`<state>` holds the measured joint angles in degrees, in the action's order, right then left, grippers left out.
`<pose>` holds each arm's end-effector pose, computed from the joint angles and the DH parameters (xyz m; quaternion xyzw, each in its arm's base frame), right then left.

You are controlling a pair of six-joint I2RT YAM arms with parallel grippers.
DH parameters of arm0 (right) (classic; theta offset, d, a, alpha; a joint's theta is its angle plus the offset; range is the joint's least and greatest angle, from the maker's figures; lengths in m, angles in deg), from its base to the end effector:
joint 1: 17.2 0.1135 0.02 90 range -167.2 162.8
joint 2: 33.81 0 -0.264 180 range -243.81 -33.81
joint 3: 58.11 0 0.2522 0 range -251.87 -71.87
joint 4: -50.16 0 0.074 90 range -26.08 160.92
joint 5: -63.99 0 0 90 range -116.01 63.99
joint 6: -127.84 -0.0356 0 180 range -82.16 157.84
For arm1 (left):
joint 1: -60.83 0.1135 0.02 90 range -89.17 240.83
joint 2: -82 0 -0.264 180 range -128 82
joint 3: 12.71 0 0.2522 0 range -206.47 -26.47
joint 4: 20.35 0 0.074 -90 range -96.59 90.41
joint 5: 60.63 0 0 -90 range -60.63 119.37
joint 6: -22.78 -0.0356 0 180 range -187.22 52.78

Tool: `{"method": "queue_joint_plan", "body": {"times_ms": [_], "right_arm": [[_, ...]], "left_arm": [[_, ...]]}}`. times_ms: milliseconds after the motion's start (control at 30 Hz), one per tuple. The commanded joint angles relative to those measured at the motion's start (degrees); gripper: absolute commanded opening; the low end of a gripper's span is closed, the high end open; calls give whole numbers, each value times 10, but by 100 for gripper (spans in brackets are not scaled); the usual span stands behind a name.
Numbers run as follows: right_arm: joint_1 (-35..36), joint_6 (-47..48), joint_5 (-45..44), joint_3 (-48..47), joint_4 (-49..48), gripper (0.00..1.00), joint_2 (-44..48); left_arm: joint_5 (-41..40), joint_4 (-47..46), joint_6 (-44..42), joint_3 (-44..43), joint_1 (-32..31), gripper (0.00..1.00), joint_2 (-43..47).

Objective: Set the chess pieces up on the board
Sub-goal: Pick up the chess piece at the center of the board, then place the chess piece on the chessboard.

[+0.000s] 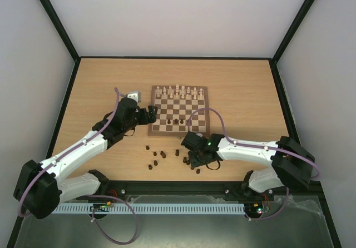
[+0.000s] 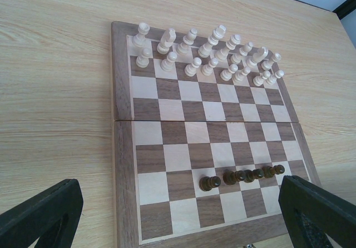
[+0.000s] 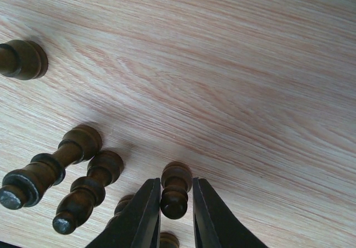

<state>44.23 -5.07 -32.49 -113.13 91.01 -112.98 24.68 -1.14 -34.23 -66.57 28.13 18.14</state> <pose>0.1215 0.2148 0.1705 -0.1448 0.9640 0.1368 0.1761 0.2099 -0.1313 0.2533 -0.0229 0.8618 -0.2445 0.4439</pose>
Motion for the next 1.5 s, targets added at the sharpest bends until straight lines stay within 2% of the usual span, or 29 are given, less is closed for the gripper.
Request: {"method": "queue_joint_plan", "body": {"times_ms": [0, 100, 300, 533, 567, 633, 867, 1133, 1467], "right_arm": [[4, -9, -11, 11, 26, 17, -6], [5, -9, -17, 8, 30, 13, -2], [-3, -2, -67, -30, 60, 13, -6], [-83, 83, -82, -117, 86, 13, -27], [-125, 115, -82, -153, 93, 13, -40], [-155, 143, -77, -184, 97, 13, -56], [-219, 200, -41, -271, 86, 12, -139], [-248, 227, -10, -325, 74, 12, -220], [-258, 238, 5, -335, 67, 12, -254]], "left_arm": [[2, -11, 1, 3, 3, 100, -4], [2, -11, 1, 3, 3, 100, -5], [4, -12, 1, 3, 3, 100, -8], [6, -13, 1, 3, 3, 99, -9], [6, -13, 1, 3, 3, 100, -10], [5, -12, 0, 3, 3, 100, -9], [4, -10, -1, 2, 3, 100, -9], [3, -9, -1, 2, 3, 100, -6], [1, -9, -2, 2, 4, 100, -7]]}}
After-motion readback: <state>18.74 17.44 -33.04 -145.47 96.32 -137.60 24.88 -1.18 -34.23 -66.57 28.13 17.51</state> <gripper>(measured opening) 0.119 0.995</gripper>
